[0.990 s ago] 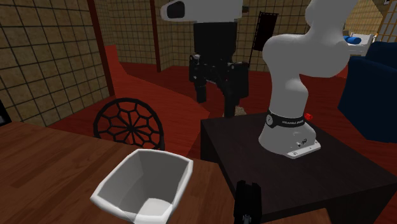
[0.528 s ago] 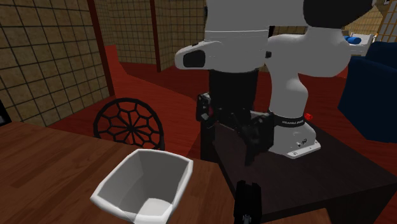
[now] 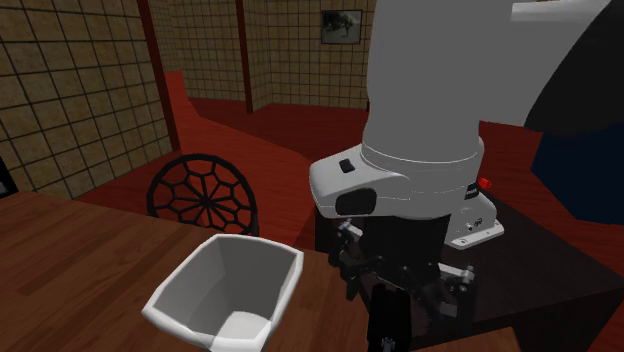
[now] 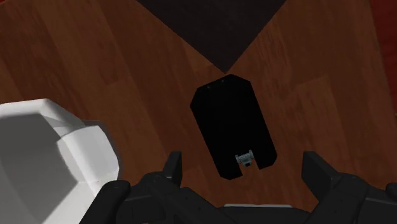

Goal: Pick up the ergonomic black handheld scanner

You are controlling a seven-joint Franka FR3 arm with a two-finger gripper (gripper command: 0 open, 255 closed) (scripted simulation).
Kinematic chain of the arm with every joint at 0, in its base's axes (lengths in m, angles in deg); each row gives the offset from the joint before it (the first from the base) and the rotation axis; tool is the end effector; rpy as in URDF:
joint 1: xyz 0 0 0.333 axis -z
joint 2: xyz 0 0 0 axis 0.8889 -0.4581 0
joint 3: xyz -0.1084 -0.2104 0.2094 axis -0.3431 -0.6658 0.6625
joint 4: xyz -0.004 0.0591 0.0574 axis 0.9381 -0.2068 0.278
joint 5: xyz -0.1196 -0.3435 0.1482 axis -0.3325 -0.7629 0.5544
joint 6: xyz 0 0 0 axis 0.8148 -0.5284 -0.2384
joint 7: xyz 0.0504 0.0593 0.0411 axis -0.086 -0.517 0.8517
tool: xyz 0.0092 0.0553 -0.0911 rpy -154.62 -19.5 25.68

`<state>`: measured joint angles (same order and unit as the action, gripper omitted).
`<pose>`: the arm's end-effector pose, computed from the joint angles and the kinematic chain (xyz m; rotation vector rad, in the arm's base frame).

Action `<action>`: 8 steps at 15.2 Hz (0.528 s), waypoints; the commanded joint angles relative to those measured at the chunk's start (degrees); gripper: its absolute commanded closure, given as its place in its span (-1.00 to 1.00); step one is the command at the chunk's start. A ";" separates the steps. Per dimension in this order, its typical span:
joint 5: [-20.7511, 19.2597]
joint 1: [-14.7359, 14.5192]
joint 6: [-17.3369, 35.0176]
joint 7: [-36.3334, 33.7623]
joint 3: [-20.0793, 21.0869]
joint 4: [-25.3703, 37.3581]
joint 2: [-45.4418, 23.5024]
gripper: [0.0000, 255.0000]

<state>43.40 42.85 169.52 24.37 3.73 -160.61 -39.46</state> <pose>0.2955 0.2912 0.2866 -2.9482 -1.0808 0.0252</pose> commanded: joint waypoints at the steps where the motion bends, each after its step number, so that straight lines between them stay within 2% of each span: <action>1: -0.81 0.11 2.14 -0.57 0.41 -0.47 -1.71 -1.00; 7: -3.55 0.78 6.59 -2.55 0.78 -1.03 -5.88 -1.00; 8: -3.65 0.79 6.60 -2.66 0.81 -0.92 -6.02 1.00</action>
<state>39.94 43.61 175.91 21.87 4.51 -161.55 -45.22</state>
